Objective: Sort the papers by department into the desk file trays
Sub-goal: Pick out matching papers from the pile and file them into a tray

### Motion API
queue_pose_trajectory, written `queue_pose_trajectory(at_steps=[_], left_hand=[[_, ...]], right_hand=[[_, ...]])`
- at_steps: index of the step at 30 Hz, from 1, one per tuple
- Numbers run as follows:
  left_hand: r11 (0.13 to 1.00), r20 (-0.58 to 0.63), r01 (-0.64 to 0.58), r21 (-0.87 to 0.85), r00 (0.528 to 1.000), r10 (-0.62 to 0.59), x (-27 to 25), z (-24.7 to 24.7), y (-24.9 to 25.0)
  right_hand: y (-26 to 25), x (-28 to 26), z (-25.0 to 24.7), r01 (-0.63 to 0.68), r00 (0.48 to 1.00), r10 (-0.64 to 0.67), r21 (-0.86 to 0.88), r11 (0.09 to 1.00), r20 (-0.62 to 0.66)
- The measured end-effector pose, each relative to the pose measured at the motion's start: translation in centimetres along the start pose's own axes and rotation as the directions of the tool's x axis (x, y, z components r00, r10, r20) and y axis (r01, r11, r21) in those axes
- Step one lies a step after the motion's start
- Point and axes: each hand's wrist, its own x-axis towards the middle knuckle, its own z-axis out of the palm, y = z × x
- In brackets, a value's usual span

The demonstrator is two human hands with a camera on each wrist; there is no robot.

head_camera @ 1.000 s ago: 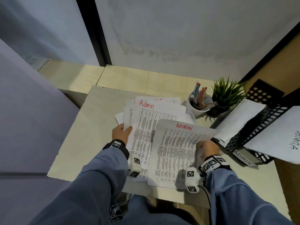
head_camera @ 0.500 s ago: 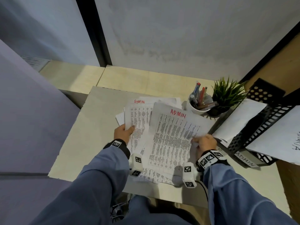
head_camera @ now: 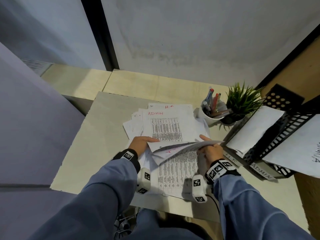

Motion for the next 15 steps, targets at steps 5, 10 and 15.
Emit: queue_pose_trajectory(at_steps=[5,10,15], left_hand=[[0.991,-0.032,-0.001,0.136,0.999,0.005,1.1,-0.2,-0.8],[0.996,-0.363,0.034,0.088,0.932,0.0,7.0,-1.8,-4.7],[0.987,-0.328,0.096,0.126,0.943,-0.05,4.2,0.4,-2.4]], right_hand=[[0.1,0.7,-0.2,-0.059,0.995,0.04,-0.227,0.972,-0.089],[0.7,0.6,-0.7,-0.115,0.993,0.104,-0.199,0.973,-0.064],[1.3,0.1,-0.9,-0.175,0.984,0.166,-0.159,0.972,-0.072]])
